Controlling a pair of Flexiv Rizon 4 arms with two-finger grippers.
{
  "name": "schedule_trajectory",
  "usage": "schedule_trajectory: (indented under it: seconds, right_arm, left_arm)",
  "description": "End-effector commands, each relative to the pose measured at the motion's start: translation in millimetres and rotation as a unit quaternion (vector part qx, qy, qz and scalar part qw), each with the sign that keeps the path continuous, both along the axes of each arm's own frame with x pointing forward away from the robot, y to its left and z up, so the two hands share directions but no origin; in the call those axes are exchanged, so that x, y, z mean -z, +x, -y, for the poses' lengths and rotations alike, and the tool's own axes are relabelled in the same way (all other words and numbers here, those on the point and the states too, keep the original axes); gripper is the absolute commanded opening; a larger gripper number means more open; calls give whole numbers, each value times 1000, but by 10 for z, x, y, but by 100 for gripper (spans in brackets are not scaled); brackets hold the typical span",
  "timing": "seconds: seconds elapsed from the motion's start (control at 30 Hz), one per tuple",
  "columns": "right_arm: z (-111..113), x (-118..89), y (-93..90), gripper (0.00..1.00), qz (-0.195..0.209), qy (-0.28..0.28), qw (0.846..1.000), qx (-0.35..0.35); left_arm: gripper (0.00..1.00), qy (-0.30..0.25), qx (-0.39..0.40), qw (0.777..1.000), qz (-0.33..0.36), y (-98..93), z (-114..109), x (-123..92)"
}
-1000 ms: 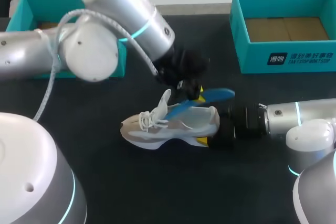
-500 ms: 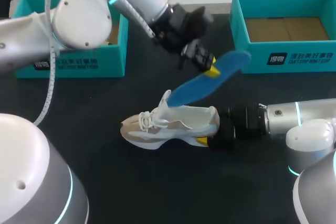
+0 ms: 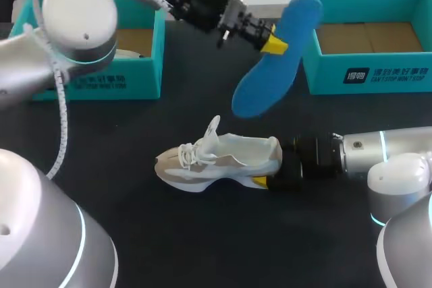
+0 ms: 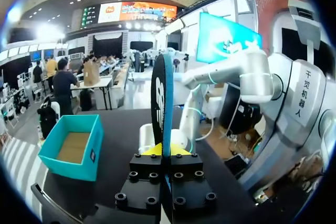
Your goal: Take the shoe out of the shoebox, open the shoe tongue, remove and reinsert the insole, then place the shoe into the shoebox
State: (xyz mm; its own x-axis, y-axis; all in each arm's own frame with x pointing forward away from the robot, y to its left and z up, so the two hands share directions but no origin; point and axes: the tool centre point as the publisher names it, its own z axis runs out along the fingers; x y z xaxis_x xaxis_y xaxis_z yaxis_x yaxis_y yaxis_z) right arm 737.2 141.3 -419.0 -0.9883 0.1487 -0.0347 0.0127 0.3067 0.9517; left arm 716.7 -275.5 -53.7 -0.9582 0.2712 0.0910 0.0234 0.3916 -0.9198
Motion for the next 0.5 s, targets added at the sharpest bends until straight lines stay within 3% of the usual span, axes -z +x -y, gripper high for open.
schedule_trajectory:
  seconds: [0.03, 0.5]
  right_arm:
    - [-3, 28, -1, 0, 0, -1, 1000, 1]
    - [-3, 28, -1, 0, 0, -1, 1000, 1]
  left_arm:
    - [0, -59, -10, 998, -17, -96, -204, -15]
    - [0, -60, -1, 998, -20, -110, -247, -30]
